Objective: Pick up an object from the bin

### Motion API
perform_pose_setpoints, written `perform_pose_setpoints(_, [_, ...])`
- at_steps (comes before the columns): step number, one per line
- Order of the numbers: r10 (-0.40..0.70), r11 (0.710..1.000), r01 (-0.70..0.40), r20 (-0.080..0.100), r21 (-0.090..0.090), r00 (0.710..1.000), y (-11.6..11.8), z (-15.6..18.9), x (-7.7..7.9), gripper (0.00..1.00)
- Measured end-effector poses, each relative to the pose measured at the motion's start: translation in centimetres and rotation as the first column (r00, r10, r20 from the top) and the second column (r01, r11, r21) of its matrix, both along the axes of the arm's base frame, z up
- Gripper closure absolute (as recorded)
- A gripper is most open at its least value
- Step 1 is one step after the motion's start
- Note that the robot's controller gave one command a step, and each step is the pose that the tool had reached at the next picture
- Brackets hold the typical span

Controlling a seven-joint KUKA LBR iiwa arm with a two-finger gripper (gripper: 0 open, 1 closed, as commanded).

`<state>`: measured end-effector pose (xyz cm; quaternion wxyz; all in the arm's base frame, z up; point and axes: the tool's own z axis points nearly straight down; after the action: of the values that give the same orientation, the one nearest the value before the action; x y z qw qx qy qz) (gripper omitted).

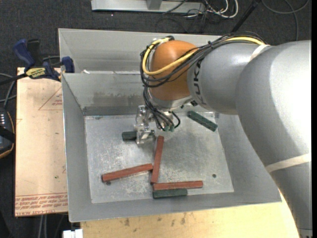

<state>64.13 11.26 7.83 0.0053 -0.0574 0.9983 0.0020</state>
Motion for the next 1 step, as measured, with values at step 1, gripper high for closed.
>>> perform_pose_setpoints(1, [0.0, 1.0, 0.0, 0.0, 0.0, 1.0, 0.0, 0.0, 0.0, 1.0])
